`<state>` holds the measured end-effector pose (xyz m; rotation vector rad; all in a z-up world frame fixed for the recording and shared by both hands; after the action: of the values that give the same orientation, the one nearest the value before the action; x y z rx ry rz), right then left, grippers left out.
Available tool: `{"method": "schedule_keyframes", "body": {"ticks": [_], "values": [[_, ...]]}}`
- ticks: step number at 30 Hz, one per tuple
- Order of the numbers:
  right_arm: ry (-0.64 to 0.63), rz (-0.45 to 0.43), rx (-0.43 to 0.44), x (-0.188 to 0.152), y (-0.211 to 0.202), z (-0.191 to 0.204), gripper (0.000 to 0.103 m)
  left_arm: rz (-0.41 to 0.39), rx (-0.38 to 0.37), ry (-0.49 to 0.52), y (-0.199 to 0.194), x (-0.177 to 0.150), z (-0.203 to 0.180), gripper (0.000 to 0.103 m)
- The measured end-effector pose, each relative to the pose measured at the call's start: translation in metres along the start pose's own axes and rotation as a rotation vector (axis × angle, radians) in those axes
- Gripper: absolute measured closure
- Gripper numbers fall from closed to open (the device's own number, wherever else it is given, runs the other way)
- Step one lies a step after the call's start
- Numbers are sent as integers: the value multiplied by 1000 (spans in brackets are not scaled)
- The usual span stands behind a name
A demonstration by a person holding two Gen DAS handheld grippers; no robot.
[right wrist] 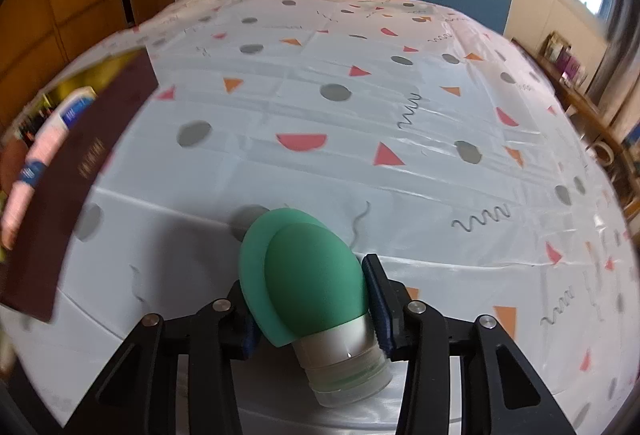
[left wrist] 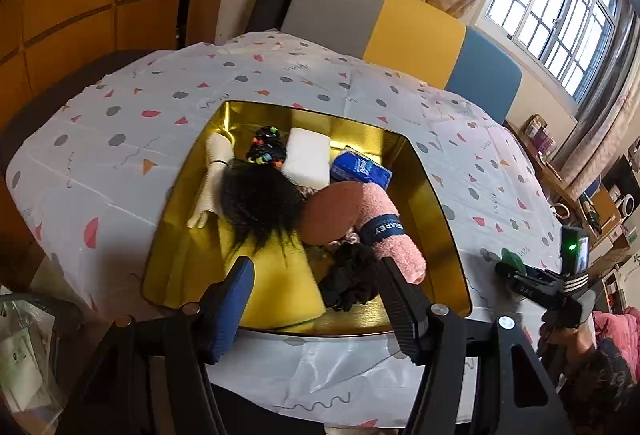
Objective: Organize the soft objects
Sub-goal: 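Carry the green bottle into the gold tray and open the right gripper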
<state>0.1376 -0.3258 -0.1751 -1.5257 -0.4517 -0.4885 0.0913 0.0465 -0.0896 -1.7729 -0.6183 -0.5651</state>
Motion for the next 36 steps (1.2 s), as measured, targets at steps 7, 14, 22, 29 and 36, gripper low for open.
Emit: {"method": "schedule_keyframes", "body": {"ticks": [7,14,22,29,36], "values": [[-50,-103,108,39,-41,44,59,4,9,-36,0,-2,11,39],[-207,-162,256,76,-64,147,59,4,12,-30,-1,-2,12,39],[-331,-151,313,111,-49,239,59,4,32,-24,-3,-3,16,39],[-349,-88,284,128,-12,267,59,5,53,-5,-4,-4,17,39],[-369,-2,260,122,22,281,57,19,57,2,-1,-7,18,39]]}}
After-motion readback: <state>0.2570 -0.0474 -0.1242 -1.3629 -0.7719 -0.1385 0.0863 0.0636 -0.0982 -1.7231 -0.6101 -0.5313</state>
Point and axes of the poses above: each gripper's, at about its wrist camera, not at the fingertips, and y roughly the way its jaws point, z to its left, x to its top, the point moved 5 cm from there along y, roughly the way its jaws point
